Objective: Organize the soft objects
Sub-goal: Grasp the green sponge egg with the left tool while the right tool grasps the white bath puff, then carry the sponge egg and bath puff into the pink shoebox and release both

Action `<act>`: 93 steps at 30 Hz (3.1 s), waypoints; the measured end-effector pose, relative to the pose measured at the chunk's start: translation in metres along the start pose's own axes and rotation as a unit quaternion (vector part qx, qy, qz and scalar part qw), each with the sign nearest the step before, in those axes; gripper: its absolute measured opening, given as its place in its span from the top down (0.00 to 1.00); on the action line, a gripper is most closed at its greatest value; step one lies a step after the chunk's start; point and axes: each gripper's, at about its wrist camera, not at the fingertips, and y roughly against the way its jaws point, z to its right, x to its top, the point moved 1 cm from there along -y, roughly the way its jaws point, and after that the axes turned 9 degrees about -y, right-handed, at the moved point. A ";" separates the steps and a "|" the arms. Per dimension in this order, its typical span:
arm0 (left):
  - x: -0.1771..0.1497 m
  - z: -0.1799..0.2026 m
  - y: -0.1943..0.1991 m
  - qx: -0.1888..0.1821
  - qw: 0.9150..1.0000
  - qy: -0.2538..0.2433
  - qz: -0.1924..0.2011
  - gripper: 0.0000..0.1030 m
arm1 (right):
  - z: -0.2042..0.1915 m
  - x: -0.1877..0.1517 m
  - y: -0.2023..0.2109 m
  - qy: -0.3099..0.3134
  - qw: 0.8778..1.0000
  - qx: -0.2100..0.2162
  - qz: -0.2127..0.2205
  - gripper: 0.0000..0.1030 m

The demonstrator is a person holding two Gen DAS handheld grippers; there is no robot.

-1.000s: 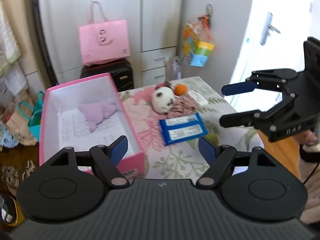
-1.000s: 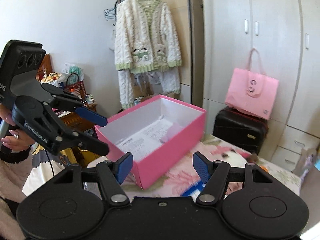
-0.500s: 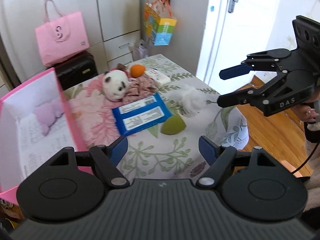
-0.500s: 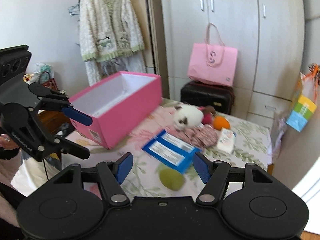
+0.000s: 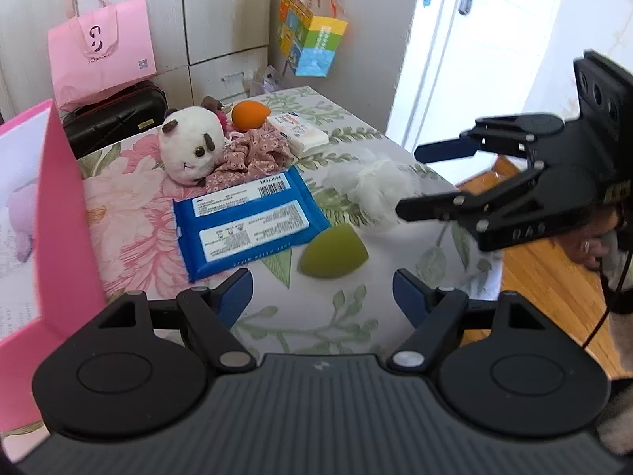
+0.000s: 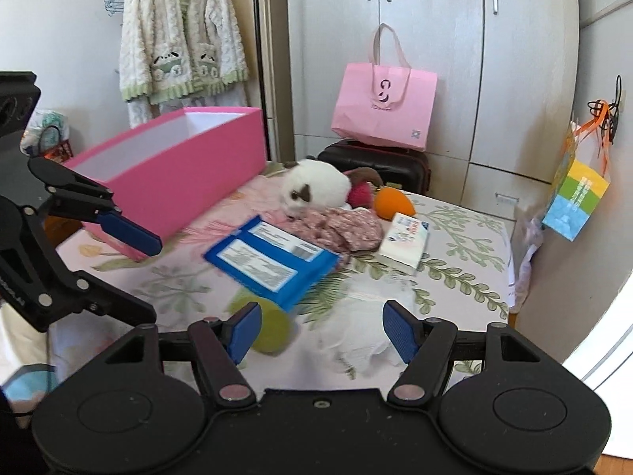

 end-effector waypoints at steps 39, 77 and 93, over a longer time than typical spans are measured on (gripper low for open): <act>-0.027 0.024 -0.055 0.076 0.987 0.099 0.098 0.53 | 0.020 -0.049 -0.049 -0.057 0.991 -0.063 0.106 0.64; -0.083 0.004 0.066 0.115 0.984 0.123 0.060 0.52 | -0.108 -0.049 0.020 0.002 0.998 0.062 0.015 0.64; -0.088 -0.040 0.144 0.108 0.985 0.126 0.040 0.52 | -0.182 0.008 0.025 0.082 0.983 0.163 -0.011 0.64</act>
